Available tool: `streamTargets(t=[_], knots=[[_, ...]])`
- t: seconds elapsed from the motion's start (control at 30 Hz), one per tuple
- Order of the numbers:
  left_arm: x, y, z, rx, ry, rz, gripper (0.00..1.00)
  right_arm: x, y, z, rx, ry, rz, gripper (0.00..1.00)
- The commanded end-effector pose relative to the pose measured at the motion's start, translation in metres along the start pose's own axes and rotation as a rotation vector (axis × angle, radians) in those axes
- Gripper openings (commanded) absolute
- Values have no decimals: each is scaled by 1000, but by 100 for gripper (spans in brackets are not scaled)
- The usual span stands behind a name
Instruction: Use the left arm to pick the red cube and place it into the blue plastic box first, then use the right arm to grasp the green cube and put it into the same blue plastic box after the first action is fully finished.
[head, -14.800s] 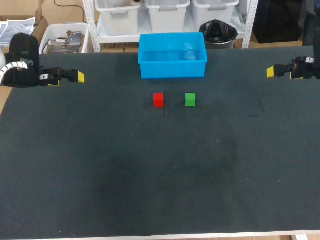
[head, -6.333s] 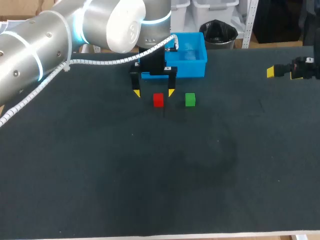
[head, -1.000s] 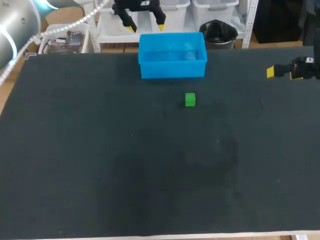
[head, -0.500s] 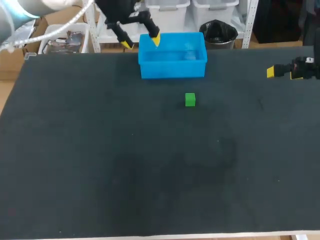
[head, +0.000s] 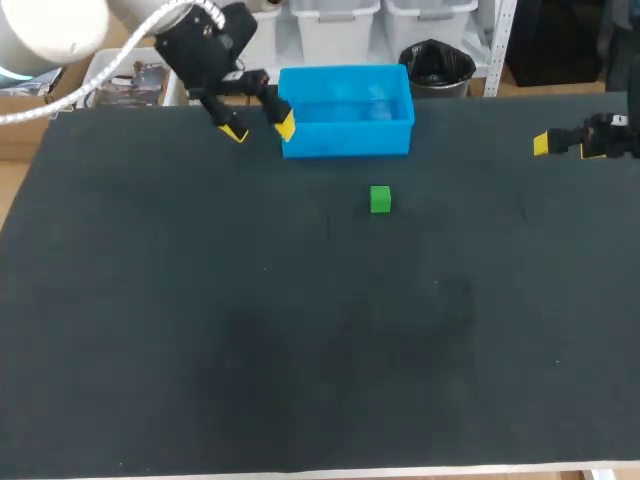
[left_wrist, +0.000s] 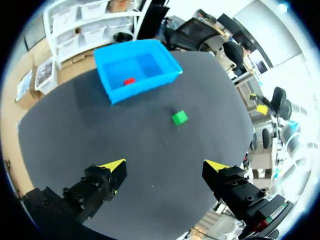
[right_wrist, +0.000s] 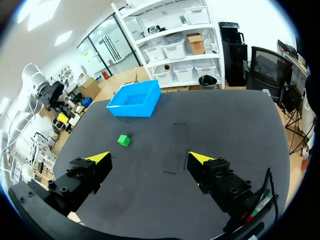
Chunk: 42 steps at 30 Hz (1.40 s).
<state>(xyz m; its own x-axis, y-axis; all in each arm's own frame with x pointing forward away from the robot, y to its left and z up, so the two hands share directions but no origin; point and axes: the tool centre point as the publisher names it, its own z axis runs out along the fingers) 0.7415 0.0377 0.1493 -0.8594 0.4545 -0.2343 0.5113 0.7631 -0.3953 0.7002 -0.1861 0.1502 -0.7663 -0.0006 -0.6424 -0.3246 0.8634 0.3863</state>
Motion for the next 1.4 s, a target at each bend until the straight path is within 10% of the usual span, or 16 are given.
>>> streamTargets(t=[0.03, 0.97, 1.4], knots=[[35, -2, -4, -7, -341, 17, 100, 0, 0, 0, 1, 0, 0, 100], [51, 5, -3, -39, -328, 14, 100, 0, 0, 0, 1, 0, 0, 100], [47, 6, -1, 25, -509, 197, 100, 0, 0, 0, 1, 0, 0, 100]])
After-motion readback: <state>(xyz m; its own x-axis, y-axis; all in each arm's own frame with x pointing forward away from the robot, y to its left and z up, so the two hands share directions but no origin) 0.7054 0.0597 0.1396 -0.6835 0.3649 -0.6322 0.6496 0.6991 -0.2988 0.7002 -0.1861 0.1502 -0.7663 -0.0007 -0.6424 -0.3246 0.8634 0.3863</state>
